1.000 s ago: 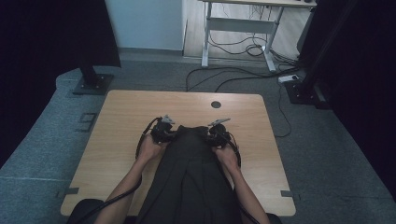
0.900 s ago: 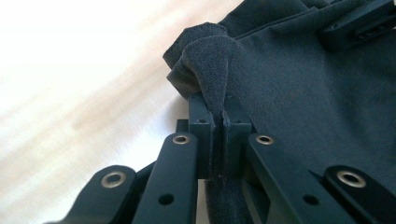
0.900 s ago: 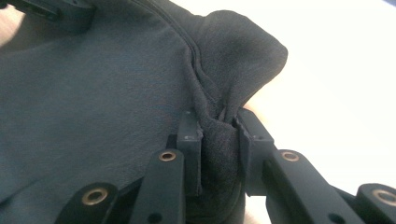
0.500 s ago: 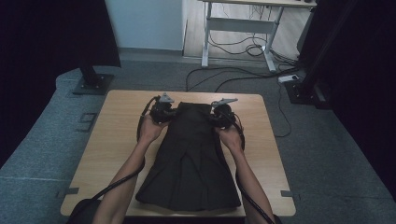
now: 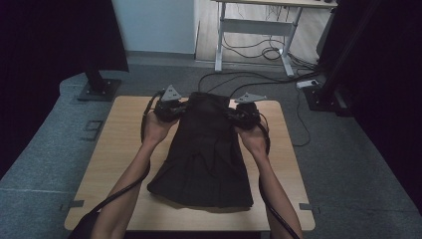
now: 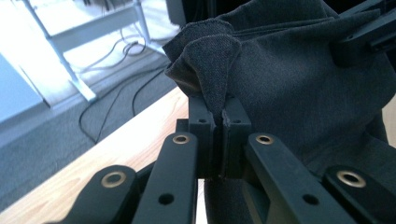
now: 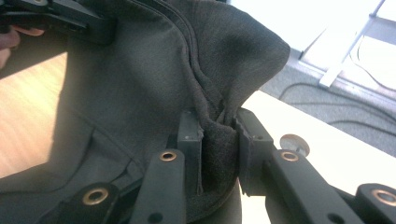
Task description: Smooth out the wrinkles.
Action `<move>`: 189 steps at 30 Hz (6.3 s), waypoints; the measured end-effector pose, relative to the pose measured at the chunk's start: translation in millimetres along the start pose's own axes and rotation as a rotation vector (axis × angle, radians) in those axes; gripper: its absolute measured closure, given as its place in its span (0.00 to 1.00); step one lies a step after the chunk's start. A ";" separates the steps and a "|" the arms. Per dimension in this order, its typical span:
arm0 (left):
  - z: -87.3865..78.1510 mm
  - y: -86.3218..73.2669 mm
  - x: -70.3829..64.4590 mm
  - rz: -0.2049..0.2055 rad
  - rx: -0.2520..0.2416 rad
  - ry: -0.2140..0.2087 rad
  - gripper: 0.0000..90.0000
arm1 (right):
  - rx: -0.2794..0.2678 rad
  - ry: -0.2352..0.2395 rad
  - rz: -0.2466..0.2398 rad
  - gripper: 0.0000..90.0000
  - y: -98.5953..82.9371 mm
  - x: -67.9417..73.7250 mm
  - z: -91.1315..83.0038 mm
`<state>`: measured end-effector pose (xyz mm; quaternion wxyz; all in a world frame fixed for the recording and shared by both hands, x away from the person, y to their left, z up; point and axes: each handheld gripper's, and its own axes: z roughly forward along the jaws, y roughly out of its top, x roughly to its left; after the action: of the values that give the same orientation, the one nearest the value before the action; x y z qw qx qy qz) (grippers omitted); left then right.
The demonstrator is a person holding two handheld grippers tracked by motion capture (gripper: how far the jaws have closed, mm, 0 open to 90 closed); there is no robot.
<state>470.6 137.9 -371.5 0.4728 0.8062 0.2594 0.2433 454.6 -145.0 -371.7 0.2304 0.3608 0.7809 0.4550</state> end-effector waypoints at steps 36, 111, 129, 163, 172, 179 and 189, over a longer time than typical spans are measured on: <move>-65.4 -123.4 -92.9 0.050 0.113 -0.221 0.94 | 0.118 0.256 0.026 0.82 -135.8 91.1 -47.4; -8.0 -114.4 -67.8 -0.172 0.179 -0.139 0.18 | 0.132 0.105 0.143 0.24 -126.2 39.5 0.7; -5.3 -166.8 -97.1 -0.111 0.363 0.011 0.18 | 0.319 0.039 0.044 0.24 -170.3 55.7 11.9; 37.9 -167.9 -26.4 -0.213 0.310 0.069 0.18 | 0.241 0.006 0.136 0.25 -150.5 24.2 87.6; 35.3 -165.7 -23.8 -0.231 0.303 0.054 0.16 | 0.250 0.006 0.138 0.24 -147.9 26.2 84.9; 24.9 -155.2 -31.6 -0.184 0.330 0.061 0.12 | 0.241 0.045 0.119 0.21 -139.2 29.7 73.8; -7.7 -143.2 -45.6 -0.112 0.299 0.028 0.08 | 0.192 0.086 0.066 0.16 -120.4 37.2 36.2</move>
<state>404.7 173.1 -502.1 0.3567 0.8484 0.3438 0.1868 413.3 -135.7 -495.7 0.1461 0.3868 0.8177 0.4005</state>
